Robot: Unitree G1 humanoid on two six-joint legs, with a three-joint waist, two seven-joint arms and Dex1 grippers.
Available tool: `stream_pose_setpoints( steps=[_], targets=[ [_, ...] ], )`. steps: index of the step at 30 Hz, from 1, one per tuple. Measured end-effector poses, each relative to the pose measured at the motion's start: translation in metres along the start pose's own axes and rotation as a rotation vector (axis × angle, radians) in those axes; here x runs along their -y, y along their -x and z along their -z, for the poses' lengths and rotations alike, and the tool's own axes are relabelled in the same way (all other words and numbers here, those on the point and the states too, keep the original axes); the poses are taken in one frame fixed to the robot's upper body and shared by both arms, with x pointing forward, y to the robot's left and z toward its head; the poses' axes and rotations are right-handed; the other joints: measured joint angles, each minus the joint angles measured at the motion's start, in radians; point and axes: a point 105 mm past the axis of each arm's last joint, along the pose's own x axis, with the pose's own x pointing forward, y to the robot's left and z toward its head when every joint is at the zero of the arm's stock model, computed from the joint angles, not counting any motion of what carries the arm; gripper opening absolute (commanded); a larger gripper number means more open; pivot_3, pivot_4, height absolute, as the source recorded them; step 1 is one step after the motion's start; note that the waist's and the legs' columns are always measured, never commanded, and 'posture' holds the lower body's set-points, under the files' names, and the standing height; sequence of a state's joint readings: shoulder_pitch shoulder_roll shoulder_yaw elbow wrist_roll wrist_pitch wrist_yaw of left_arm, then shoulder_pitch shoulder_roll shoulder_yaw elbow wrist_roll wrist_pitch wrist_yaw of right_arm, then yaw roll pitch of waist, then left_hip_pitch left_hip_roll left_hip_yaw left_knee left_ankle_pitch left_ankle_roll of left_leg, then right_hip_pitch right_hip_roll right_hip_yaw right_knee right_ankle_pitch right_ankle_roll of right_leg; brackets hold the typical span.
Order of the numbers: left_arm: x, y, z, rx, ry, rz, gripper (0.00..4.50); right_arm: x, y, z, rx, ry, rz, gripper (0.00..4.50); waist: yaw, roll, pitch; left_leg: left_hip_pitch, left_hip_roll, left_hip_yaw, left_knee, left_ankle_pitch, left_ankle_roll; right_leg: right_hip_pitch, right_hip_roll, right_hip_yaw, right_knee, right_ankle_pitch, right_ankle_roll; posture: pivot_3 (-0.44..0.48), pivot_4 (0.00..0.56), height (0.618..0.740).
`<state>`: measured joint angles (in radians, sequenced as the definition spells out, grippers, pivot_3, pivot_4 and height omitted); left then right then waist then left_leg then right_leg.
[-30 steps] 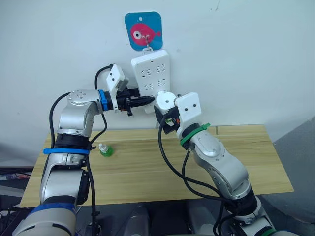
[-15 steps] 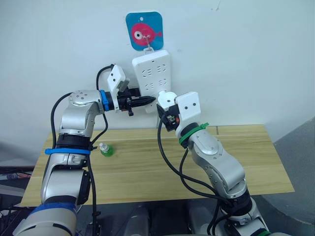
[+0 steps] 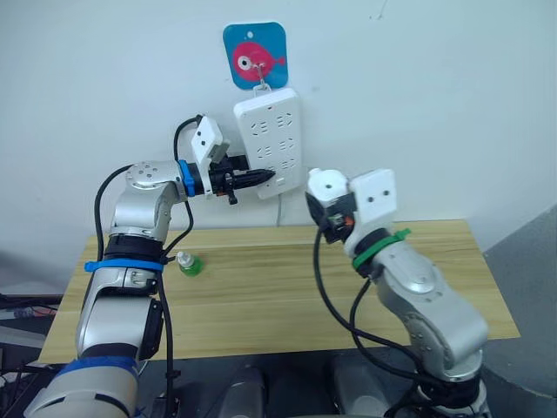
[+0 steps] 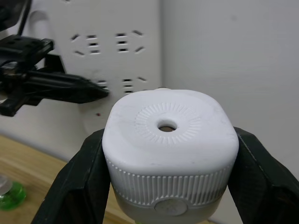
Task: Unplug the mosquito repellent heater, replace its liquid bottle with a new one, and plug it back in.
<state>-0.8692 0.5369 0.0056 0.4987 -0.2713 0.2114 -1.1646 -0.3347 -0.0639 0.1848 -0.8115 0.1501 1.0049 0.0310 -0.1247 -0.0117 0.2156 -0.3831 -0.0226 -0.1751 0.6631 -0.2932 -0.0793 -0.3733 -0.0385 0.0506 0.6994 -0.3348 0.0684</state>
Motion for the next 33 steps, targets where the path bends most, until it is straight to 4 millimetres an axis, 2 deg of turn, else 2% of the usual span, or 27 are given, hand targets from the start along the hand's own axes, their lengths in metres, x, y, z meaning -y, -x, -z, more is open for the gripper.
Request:
stream_pose_setpoints(
  steps=[1, 5, 7, 11, 12, 16, 18, 20, 23, 26, 30, 33],
  targets=[
    [0.0, 0.003, 0.001, 0.0, 0.002, -0.008, 1.32, 0.003, 0.001, 0.0, 0.002, -0.021, -0.001, 2.95, -0.005, 0.0, 0.0, 0.0, 0.0, 0.0, 0.0, 0.0, 0.0, 0.0, 0.0, 0.0, 0.0, 0.0, 0.0, -0.215, 0.188, 0.74],
    [-0.008, 0.02, 0.008, -0.013, 0.011, -0.11, 2.65, 0.012, 0.004, -0.005, 0.03, -0.096, -0.006, 2.95, -0.026, 0.002, -0.001, 0.0, 0.001, -0.003, -0.002, 0.001, -0.001, -0.001, 0.0, -0.002, 0.001, 0.0, 0.0, -0.196, 0.169, 0.74],
    [-0.005, 0.032, 0.011, -0.018, 0.002, -0.127, 3.25, 0.014, 0.005, -0.006, 0.037, -0.107, -0.02, 2.95, -0.046, 0.002, -0.001, 0.0, 0.001, -0.002, -0.003, 0.003, -0.004, -0.002, 0.0, -0.002, 0.002, 0.0, -0.001, -0.185, 0.162, 0.74],
    [0.0, 0.042, 0.015, -0.024, -0.009, -0.148, 4.33, 0.017, 0.006, -0.009, 0.049, -0.109, -0.029, 2.95, -0.059, 0.002, -0.002, 0.0, 0.001, -0.001, -0.004, 0.003, -0.005, -0.006, 0.0, -0.001, 0.007, -0.001, -0.001, -0.155, 0.147, 0.74],
    [0.001, 0.046, 0.017, -0.03, -0.012, -0.159, 4.49, 0.015, 0.006, -0.01, 0.056, -0.111, -0.041, 2.95, -0.064, 0.002, -0.002, 0.0, 0.001, -0.001, -0.004, 0.003, -0.005, -0.007, 0.0, -0.001, 0.009, -0.001, -0.002, -0.152, 0.145, 0.74],
    [-0.006, 0.072, 0.022, -0.074, -0.042, -0.252, 4.5, 0.012, 0.005, -0.016, 0.084, -0.113, -0.074, 2.95, -0.07, 0.002, -0.002, 0.0, 0.003, 0.002, -0.004, 0.005, -0.007, -0.014, 0.001, 0.003, 0.017, -0.001, -0.002, -0.123, 0.144, 0.74],
    [-0.01, 0.085, 0.018, -0.101, -0.107, -0.293, 4.5, 0.013, 0.005, -0.018, 0.095, -0.127, -0.081, 2.95, -0.066, 0.002, -0.002, 0.0, 0.004, 0.001, -0.004, 0.006, -0.007, -0.014, 0.001, 0.002, 0.018, 0.0, -0.003, -0.107, 0.143, 0.74],
    [-0.014, 0.091, 0.005, -0.097, -0.155, -0.321, 4.5, 0.016, 0.005, -0.018, 0.097, -0.14, -0.078, 2.95, -0.055, 0.002, -0.002, -0.001, 0.003, 0.001, -0.004, 0.007, -0.008, -0.014, 0.002, 0.001, 0.018, 0.0, -0.004, -0.097, 0.142, 0.74],
    [-0.015, 0.094, -0.032, -0.031, -0.23, -0.345, 4.5, 0.013, 0.004, -0.018, 0.103, -0.178, -0.102, 2.95, -0.031, 0.001, -0.003, -0.003, 0.002, 0.001, -0.004, 0.007, -0.009, -0.014, 0.001, 0.0, 0.017, 0.0, -0.004, -0.092, 0.141, 0.74],
    [-0.005, 0.089, -0.06, 0.017, -0.264, -0.302, 4.5, 0.007, 0.003, -0.02, 0.112, -0.206, -0.136, 2.95, -0.013, 0.001, -0.003, -0.004, 0.0, 0.002, -0.005, 0.009, -0.011, -0.014, -0.001, 0.0, 0.015, 0.0, -0.004, -0.092, 0.141, 0.74],
    [0.01, 0.079, -0.064, 0.027, -0.214, -0.226, 4.5, 0.005, 0.003, -0.024, 0.125, -0.235, -0.157, 2.95, -0.012, 0.0, -0.004, -0.005, 0.0, 0.002, -0.004, 0.009, -0.012, -0.015, -0.002, 0.0, 0.014, 0.0, -0.004, -0.092, 0.144, 0.74],
    [0.029, 0.067, -0.066, 0.027, -0.18, -0.121, 4.5, 0.006, 0.004, -0.025, 0.138, -0.276, -0.156, 2.95, -0.013, 0.0, -0.004, -0.006, 0.001, 0.002, -0.004, 0.009, -0.012, -0.015, -0.001, -0.001, 0.015, 0.0, -0.004, -0.1, 0.144, 0.74]
  ],
)
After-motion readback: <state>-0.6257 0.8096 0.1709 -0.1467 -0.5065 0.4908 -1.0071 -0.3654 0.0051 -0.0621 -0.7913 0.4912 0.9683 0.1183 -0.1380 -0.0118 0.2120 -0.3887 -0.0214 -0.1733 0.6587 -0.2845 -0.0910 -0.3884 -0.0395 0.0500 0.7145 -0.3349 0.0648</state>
